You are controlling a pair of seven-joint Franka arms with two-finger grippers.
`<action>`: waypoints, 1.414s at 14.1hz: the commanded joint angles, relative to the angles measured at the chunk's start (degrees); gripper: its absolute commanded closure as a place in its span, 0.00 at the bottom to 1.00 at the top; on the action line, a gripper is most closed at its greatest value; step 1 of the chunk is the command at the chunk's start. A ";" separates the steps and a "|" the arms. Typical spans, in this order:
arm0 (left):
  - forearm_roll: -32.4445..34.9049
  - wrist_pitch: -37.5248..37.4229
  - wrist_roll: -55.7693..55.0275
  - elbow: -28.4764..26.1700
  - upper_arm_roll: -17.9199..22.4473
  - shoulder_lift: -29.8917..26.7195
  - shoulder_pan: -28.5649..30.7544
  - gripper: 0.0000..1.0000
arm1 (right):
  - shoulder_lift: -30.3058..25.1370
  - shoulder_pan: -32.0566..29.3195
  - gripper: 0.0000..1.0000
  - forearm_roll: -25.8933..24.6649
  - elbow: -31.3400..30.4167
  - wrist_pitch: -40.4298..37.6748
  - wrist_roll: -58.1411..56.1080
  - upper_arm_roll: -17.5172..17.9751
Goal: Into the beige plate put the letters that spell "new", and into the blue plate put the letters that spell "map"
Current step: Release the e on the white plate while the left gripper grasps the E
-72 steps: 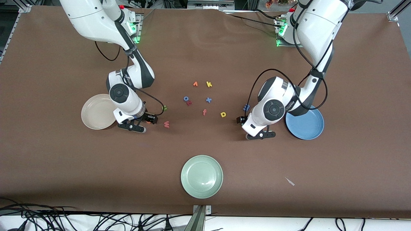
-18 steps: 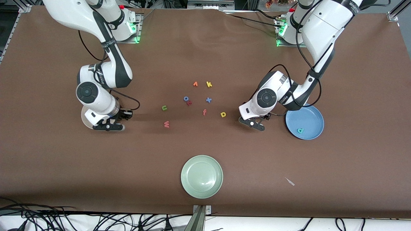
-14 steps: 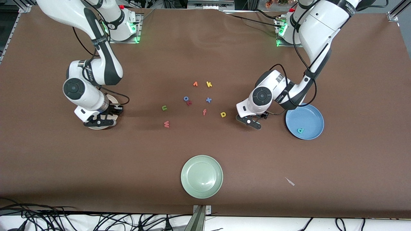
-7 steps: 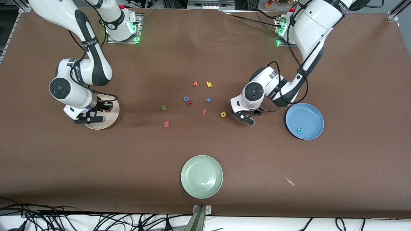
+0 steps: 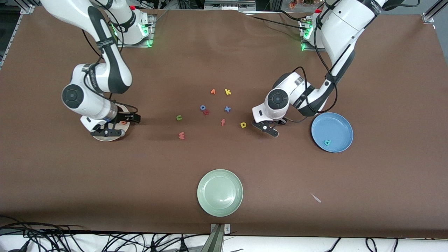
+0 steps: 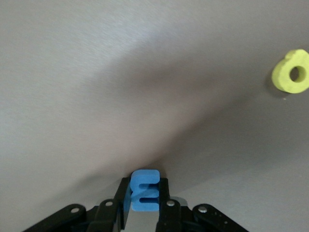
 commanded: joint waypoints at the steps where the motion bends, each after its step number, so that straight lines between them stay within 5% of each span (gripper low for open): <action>1: 1.76 -4.72 9.12 1.78 -0.04 -3.34 4.13 0.99 | 2.17 3.11 0.00 0.97 3.12 -0.42 6.80 0.48; 6: 1.67 -8.94 30.31 3.02 -0.04 -5.98 13.45 0.95 | 8.76 9.00 0.00 0.97 12.16 -0.86 14.64 0.40; 13: 1.67 -11.16 41.78 1.27 -0.04 -5.63 22.43 0.85 | 16.23 10.50 0.00 5.27 20.87 -0.42 16.41 2.85; 16: 1.41 -11.24 41.86 1.44 -0.21 -5.72 22.61 0.69 | 17.65 11.29 0.00 6.15 21.23 0.28 16.50 3.03; 17: 1.32 -11.25 41.86 1.79 -0.21 -5.89 22.35 0.55 | 18.35 11.90 0.00 6.59 21.05 1.16 16.50 3.12; 18: 0.97 -11.25 41.86 2.05 -0.21 -5.90 22.35 0.14 | 18.87 12.26 0.00 6.68 21.05 1.95 16.41 3.12; 19: 0.88 -11.16 41.86 2.14 -0.30 -5.90 22.52 0.00 | 19.49 12.26 0.00 6.68 21.14 2.83 16.50 3.21; 20: 0.88 -11.24 41.86 2.23 -0.30 -6.16 22.52 0.00 | 19.93 12.26 0.00 6.77 21.14 3.79 16.50 3.29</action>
